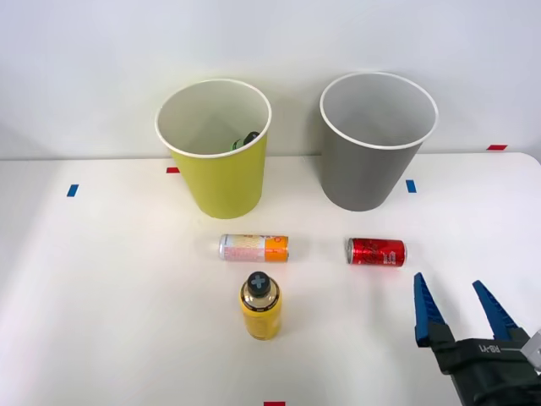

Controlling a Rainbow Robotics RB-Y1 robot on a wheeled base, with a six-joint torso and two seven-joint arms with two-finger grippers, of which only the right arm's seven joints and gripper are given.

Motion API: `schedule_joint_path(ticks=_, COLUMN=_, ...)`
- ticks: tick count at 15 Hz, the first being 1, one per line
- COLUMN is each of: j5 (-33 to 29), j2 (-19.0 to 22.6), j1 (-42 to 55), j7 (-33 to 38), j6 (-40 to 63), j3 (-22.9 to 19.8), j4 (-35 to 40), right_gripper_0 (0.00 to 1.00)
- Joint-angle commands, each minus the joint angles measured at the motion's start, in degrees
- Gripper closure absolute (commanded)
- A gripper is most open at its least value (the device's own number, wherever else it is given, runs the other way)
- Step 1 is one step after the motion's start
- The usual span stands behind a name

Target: Put cans in the gray bin, plastic bottles in the light green bin

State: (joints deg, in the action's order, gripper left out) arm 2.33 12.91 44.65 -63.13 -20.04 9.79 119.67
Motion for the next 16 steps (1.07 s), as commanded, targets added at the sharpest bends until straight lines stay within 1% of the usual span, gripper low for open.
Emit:
schedule_joint_path(ticks=1, j5=-4.5, j2=-4.6, j1=-0.1, j7=-0.3, j6=-3.4, j3=-1.5, j4=-4.3, right_gripper_0=0.0)
schedule_joint_path(ticks=2, j5=-8.0, j2=-6.5, j1=-0.1, j7=-0.3, j6=-5.4, j3=-2.7, j4=-6.0, right_gripper_0=0.0)
schedule_joint_path(ticks=5, j5=-14.0, j2=-9.5, j1=1.3, j7=-0.5, j6=-8.7, j3=-4.1, j4=-7.0, right_gripper_0=0.0)
schedule_joint_path(ticks=7, j5=-14.1, j2=-9.7, j1=3.2, j7=-1.5, j6=-11.6, j3=-2.9, j4=-6.9, right_gripper_0=0.0)
schedule_joint_path(ticks=9, j5=-10.7, j2=-8.8, j1=5.3, j7=-9.8, j6=-13.8, j3=-1.1, j4=-6.9, right_gripper_0=0.0)
schedule_joint_path(ticks=10, j5=-8.2, j2=-7.5, j1=5.7, j7=-13.7, j6=-14.1, j3=-0.2, j4=-6.9, right_gripper_0=0.0)
schedule_joint_path(ticks=11, j5=-4.5, j2=-5.9, j1=6.1, j7=-19.0, j6=-14.5, j3=1.1, j4=-6.9, right_gripper_0=0.0)
schedule_joint_path(ticks=13, j5=1.1, j2=-4.0, j1=7.2, j7=-27.1, j6=-14.5, j3=2.9, j4=-6.9, right_gripper_0=0.0)
schedule_joint_path(ticks=14, j5=2.3, j2=-3.8, j1=7.9, j7=-29.4, j6=-14.5, j3=3.2, j4=-6.9, right_gripper_0=0.0)
schedule_joint_path(ticks=16, j5=3.2, j2=-3.7, j1=10.1, j7=-30.9, j6=-14.5, j3=4.2, j4=-6.9, right_gripper_0=0.0)
